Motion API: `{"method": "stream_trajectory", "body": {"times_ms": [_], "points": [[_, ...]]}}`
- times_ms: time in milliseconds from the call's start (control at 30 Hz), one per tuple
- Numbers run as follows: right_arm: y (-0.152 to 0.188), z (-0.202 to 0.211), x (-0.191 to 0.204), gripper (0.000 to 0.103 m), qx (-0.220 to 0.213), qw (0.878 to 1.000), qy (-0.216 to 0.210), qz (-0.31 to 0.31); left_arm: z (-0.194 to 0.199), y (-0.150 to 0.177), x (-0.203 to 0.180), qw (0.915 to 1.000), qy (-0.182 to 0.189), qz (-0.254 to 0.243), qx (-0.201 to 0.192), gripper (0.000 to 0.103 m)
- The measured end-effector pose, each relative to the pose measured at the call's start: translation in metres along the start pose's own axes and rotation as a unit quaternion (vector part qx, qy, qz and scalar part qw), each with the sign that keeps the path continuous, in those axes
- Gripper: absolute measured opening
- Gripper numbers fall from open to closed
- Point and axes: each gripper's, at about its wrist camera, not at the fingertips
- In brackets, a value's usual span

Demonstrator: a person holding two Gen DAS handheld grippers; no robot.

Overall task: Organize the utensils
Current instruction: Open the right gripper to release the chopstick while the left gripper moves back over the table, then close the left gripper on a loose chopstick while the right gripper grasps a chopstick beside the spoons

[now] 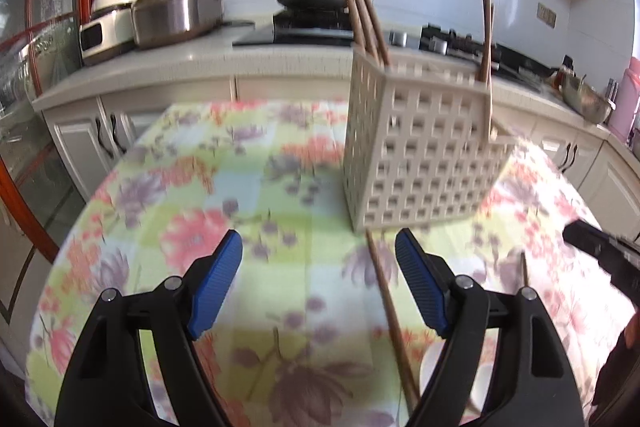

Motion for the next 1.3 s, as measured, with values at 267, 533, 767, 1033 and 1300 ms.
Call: {"method": "stream_trajectory", "body": {"times_ms": [267,533,767,1033,1300], "points": [[0.044,-0.005,-0.005,0.023,0.059,0.997,-0.007,-0.046,-0.017,0.030,-0.007,0.9984,0.002,-0.008,0.057,0.076],[0.047,-0.016,0.006,0.023,0.075,0.996,-0.013,-0.047,-0.023,0.036,-0.016,0.9972,0.006,-0.022,0.071,0.075],[0.046,-0.024,0.006,0.023,0.086,0.995,0.002,-0.047,-0.029,0.037,-0.020,0.9961,0.016,-0.026,0.082,0.071],[0.045,-0.026,0.008,0.023,0.086,0.995,0.002,-0.040,-0.047,0.035,-0.031,0.9934,0.025,-0.030,0.108,0.049],[0.042,-0.029,0.010,0.023,0.087,0.996,0.006,-0.031,-0.054,0.032,-0.045,0.9921,0.017,-0.067,0.104,0.017]]}}
Point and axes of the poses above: each gripper's, at about its wrist camera, not at the fingertips, and z roughly against the way its jaws point, x to its left, y to its underside, and after that the axes turned 5 degrees about -x, right-handed
